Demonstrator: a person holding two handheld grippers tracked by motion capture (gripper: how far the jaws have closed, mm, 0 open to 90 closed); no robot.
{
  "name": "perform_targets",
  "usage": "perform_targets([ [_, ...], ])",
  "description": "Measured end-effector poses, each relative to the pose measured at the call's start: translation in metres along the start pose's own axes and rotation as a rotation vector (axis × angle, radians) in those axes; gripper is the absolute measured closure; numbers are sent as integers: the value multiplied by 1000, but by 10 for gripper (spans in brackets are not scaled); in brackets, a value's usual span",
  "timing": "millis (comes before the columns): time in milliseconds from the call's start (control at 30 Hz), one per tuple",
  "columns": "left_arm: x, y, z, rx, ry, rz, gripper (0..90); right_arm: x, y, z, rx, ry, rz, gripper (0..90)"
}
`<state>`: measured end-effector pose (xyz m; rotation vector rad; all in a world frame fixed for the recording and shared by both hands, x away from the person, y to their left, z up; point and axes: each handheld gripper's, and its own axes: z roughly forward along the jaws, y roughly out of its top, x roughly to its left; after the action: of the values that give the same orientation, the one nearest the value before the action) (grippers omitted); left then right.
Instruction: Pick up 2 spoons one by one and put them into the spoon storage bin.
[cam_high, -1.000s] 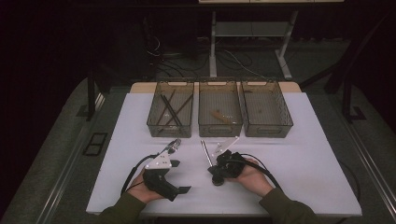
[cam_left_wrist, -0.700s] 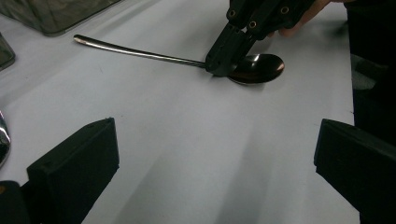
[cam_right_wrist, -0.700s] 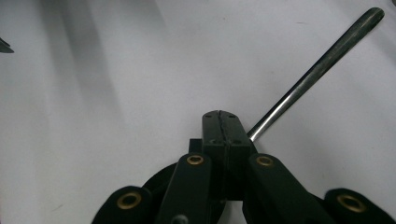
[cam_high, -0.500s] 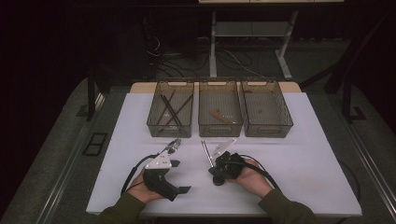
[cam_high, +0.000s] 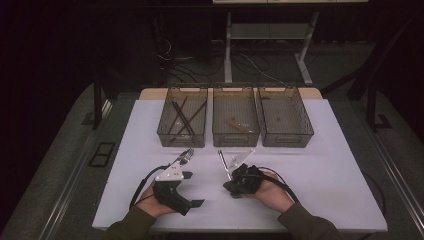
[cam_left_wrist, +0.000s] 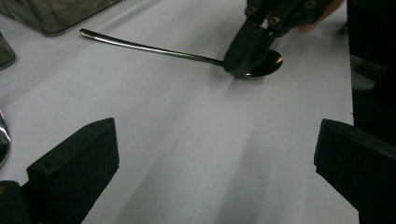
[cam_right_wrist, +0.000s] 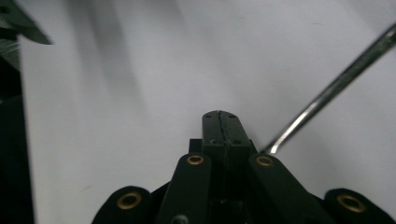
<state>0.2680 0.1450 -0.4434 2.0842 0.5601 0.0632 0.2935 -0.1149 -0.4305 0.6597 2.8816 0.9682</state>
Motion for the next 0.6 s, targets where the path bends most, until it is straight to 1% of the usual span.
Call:
perform_targets([
  [100, -1, 0, 0, 0, -1, 1, 0, 9, -1, -1, 4, 35, 2, 900],
  [267, -1, 0, 0, 0, 1, 0, 0, 20, -5, 0, 24, 55, -10, 900],
  [367, -1, 0, 0, 1, 1, 1, 0, 22, -8, 2, 44, 46, -12, 900],
  [400, -1, 0, 0, 1, 1, 1, 0, 22, -8, 1, 53, 33, -3, 900],
  [600, 0, 0, 0, 1, 0, -1, 0, 17, -12, -3, 64, 7, -4, 900],
])
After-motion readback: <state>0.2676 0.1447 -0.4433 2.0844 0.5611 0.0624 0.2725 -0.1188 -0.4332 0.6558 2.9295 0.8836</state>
